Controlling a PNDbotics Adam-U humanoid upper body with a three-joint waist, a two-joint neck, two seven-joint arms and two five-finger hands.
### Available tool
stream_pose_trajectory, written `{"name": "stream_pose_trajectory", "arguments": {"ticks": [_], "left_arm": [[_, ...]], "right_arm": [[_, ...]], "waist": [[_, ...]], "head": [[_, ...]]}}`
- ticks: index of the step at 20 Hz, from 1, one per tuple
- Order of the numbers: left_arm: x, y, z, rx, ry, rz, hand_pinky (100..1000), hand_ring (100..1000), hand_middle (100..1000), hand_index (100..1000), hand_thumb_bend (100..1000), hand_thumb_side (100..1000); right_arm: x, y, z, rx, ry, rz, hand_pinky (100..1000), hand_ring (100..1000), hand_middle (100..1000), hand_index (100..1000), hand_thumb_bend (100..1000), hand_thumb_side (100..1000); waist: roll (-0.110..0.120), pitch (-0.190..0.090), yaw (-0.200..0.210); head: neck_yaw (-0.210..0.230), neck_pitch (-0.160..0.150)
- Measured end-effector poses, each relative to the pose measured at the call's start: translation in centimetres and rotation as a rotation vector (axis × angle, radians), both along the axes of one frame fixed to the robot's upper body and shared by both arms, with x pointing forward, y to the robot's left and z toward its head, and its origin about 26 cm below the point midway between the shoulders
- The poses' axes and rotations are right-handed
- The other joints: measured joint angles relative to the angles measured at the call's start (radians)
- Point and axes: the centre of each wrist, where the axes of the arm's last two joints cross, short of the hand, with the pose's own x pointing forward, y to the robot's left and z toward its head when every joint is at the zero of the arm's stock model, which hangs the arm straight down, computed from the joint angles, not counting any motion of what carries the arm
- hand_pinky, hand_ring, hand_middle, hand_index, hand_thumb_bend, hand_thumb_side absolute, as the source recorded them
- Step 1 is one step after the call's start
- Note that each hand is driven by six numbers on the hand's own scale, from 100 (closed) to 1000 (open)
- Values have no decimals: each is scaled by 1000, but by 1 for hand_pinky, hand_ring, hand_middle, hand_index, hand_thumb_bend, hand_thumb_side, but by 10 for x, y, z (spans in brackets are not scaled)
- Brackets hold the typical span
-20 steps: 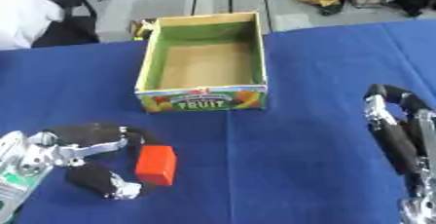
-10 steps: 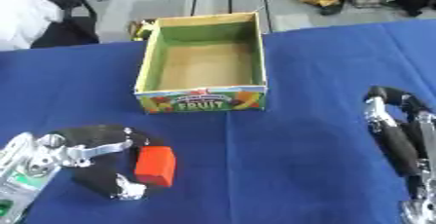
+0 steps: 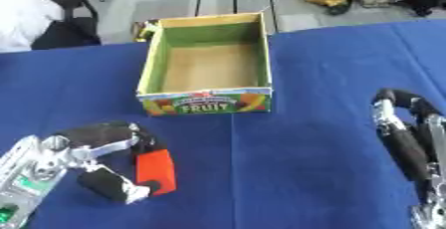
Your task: Pick up objects on the table and place them in the box.
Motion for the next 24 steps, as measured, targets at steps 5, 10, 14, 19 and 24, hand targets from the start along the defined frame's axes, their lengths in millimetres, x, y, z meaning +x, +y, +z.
{"name": "stream_pose_trajectory", "arguments": {"ticks": [5,10,14,19,24], "left_arm": [[0,-1,-1,0,-20,10,121,450,451,744,100,248],[1,-1,-2,-19,-39,24,100,422,425,701,100,263],[1,-1,-2,-39,-51,35,100,411,421,670,100,219],[-4,-1,11,-71,-99,38,100,395,416,645,100,226],[-13,0,36,-104,-186,26,100,385,408,632,100,260]], "right_arm": [[0,0,0,0,0,0,741,970,664,770,100,675],[0,0,-1,0,3,-1,741,970,664,770,100,674],[-1,-1,-2,0,9,-2,741,971,664,770,100,674],[-1,-1,-2,0,12,-2,741,971,664,770,100,674],[-2,-2,-4,0,20,-4,742,972,664,771,100,673]], "waist": [[2,0,-1],[2,0,-2],[3,0,-3],[5,-1,-2],[10,-8,-2]], "head": [[0,0],[0,0],[0,0],[-1,0],[-6,0]]}}
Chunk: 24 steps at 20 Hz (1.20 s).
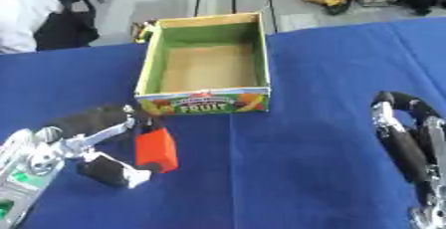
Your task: Pick up objects on the table and place them in the box.
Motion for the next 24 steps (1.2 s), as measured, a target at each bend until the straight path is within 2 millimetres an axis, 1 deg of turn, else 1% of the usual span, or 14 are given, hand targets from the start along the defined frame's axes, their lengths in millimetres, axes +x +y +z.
{"name": "stream_pose_trajectory", "arguments": {"ticks": [2,3,4,8,11,13,16,21,24], "left_arm": [[-5,2,14,-15,-45,1,100,376,399,621,100,261],[-7,3,22,-25,-71,4,100,375,399,619,100,374],[-10,5,29,-35,-96,8,100,374,398,619,100,256],[-19,7,63,-61,-202,21,100,374,399,616,100,245],[-20,6,85,-72,-260,29,100,367,397,610,100,252],[-13,6,93,-79,-265,48,100,367,398,607,100,249],[4,6,102,-102,-260,88,100,361,392,602,100,245],[31,-2,110,-131,-305,156,100,362,394,602,100,206],[44,-9,112,-130,-352,189,100,363,393,599,100,190]], "right_arm": [[0,0,0,0,1,0,742,972,664,771,100,673],[0,0,0,0,2,0,742,972,664,771,100,674],[0,0,0,0,2,0,742,972,664,771,100,673],[-1,-1,-2,-1,9,-1,742,973,664,771,100,673],[-1,0,-3,-3,18,4,741,973,664,771,100,673],[-1,0,-4,-4,22,7,741,974,664,771,100,674],[-1,1,-5,-11,29,17,741,974,664,771,100,674],[-1,2,-4,-22,33,29,741,975,664,771,100,674],[-1,3,-4,-26,35,39,741,975,664,771,100,674]], "waist": [[3,-3,-1],[3,-4,-2],[3,-5,-3],[12,-11,-14],[21,-17,-27],[26,-18,-35],[30,-18,-50],[41,-17,-74],[47,-10,-87]], "head": [[-3,0],[-4,1],[-4,1],[-4,6],[0,10],[7,10],[17,11],[37,18],[50,21]]}}
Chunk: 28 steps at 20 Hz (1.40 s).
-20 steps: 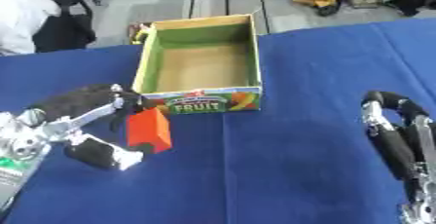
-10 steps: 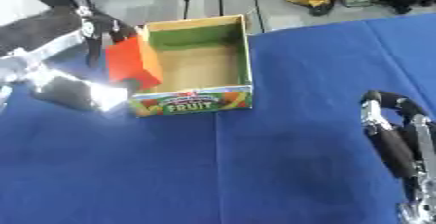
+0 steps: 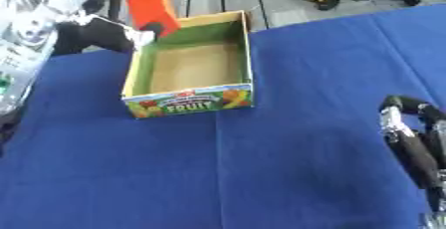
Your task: Pick up objects on the table and place them in the box.
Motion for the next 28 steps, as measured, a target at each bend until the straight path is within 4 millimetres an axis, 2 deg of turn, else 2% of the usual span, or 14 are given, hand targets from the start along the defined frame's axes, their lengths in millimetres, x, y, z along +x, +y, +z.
{"name": "stream_pose_trajectory", "arguments": {"ticks": [7,13,18,21,25,26,27,28], "left_arm": [[33,-13,-17,37,-47,77,100,368,381,602,100,161],[59,-22,-44,80,-34,115,100,369,393,601,100,156],[78,-26,-74,108,9,141,100,373,401,611,100,157],[84,-26,-84,121,16,159,100,369,405,614,100,155],[88,-25,-89,135,23,177,100,422,462,697,100,149],[88,-25,-90,141,25,183,183,496,537,794,100,145],[89,-24,-91,147,26,189,200,507,552,810,100,147],[89,-24,-91,154,29,195,333,615,696,928,100,128]], "right_arm": [[1,2,4,-14,-16,24,741,976,665,772,100,672],[3,5,8,-20,-32,44,740,977,665,772,100,673],[3,7,9,-23,-38,56,740,977,664,772,100,672],[4,7,10,-23,-43,59,740,978,664,772,100,671],[4,7,10,-24,-44,61,740,978,664,772,100,670],[4,7,10,-24,-44,61,740,978,664,772,100,670],[4,7,10,-24,-44,62,740,978,664,772,100,669],[4,7,10,-24,-44,62,740,978,664,772,100,668]], "waist": [[8,8,-32],[10,10,-52],[11,17,-62],[12,17,-61],[14,18,-62],[15,18,-63],[16,18,-66],[16,18,-69]], "head": [[49,24],[79,23],[87,21],[87,13],[87,8],[87,6],[87,5],[87,5]]}}
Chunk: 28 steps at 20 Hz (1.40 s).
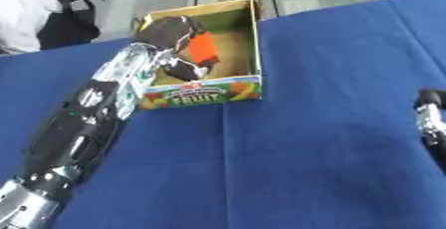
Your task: Pick up objects on the table and place them in the box.
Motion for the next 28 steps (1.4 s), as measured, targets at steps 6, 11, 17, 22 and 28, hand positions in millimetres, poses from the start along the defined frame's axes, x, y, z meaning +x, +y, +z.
{"name": "stream_pose_trajectory", "arguments": {"ticks": [6,11,17,22,28], "left_arm": [[0,0,1,38,-3,27,643,855,950,1000,370,440],[-2,0,5,57,-41,67,727,928,1000,1000,681,745],[-5,2,13,5,-125,139,674,877,953,1000,539,742],[-28,0,43,-175,-323,67,596,790,858,1000,265,828],[-86,15,67,-427,-542,-112,551,739,798,984,194,904]], "right_arm": [[0,0,0,0,1,0,740,976,664,772,100,667],[0,0,0,1,2,2,740,975,663,772,100,664],[-1,-1,-2,1,9,3,740,975,662,772,100,662],[-1,-1,-3,1,12,2,740,975,662,772,100,662],[-1,-1,-1,5,-6,-5,739,973,662,772,100,666]], "waist": [[0,0,1],[0,0,1],[0,0,1],[-5,0,21],[-25,-1,55]], "head": [[-1,0],[-1,0],[-2,0],[-14,1],[-43,7]]}}
